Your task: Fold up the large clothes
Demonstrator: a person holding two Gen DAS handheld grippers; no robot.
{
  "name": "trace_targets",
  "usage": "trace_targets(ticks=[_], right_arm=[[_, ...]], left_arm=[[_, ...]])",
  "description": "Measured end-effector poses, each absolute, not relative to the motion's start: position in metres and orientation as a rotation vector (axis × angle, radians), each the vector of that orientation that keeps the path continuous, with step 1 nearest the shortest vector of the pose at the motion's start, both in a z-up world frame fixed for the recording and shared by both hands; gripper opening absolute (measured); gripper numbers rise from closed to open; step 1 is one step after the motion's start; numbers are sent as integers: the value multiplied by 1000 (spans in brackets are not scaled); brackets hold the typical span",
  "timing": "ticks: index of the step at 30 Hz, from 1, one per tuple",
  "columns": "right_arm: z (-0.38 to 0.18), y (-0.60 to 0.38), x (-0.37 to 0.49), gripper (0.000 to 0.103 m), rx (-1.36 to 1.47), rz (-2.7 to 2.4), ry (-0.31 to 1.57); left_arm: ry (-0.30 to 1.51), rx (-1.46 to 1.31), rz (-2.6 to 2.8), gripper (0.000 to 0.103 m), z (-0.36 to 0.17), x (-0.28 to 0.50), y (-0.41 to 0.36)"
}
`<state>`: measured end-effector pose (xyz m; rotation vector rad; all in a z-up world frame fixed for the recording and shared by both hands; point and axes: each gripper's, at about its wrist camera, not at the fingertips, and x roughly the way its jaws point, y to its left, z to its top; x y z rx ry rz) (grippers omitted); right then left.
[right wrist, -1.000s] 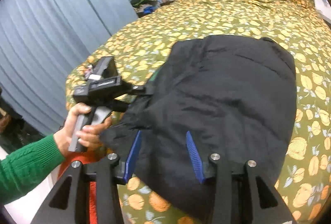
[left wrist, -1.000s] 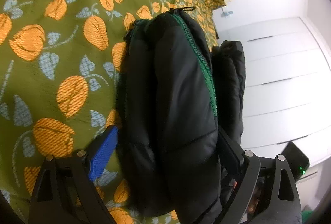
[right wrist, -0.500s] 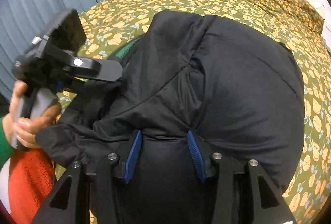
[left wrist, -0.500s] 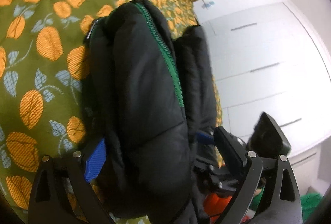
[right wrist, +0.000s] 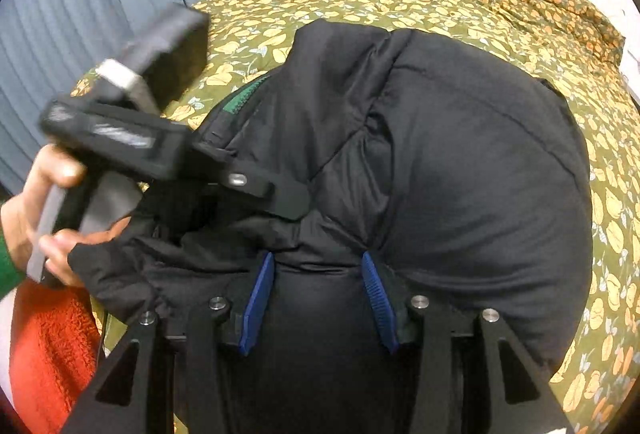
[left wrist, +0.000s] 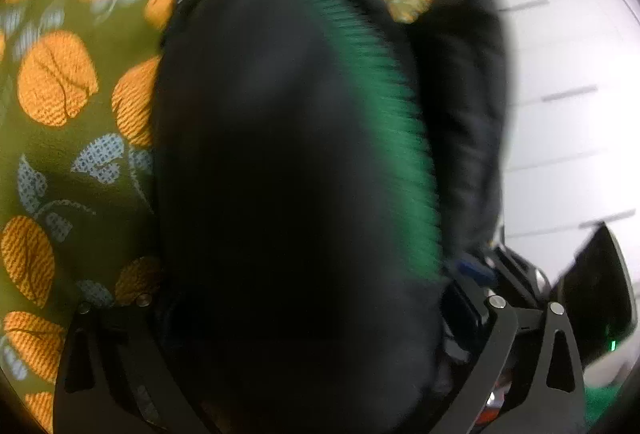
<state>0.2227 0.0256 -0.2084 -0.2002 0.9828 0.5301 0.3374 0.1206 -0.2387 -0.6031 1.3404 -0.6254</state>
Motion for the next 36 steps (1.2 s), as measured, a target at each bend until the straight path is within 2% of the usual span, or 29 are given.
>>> trace_targets(ticks=[4,7,8,9,11,16,22,29,33,35,36], right_arm=[[-201,22,216,49,-186,531,961],[-183,-12,205,51,-5,563,974],[-176,-30,199,54,64,562,957],[-170,-48,192,68,109,544,940],[-167,-91,180,84,172,472,916],[-205,-189,173,84,364,298,1020],[-218,-214,163,84,612,399,946],[-264,-181,198,84,722,578,977],[-278,-180,209,86,814,602,993],[-280,-177,223,87,889,607,1004],[-283,-174,232,86,914,599,1018]], left_arm=[[1321,-578,-597,102,-233,334,114],[1306,-548,-572,103,-226,329,108],[1303,-536,-570,103,-224,329,107],[1303,-526,-570,103,-222,329,105],[1310,-520,-573,103,-219,329,101],[1295,-468,-554,103,-212,329,98],[1319,-422,-505,103,-196,329,80],[1308,-445,-519,86,-181,329,63],[1311,-438,-501,88,-177,321,63],[1321,-455,-487,97,-183,314,58],[1324,-476,-480,97,-187,316,57]])
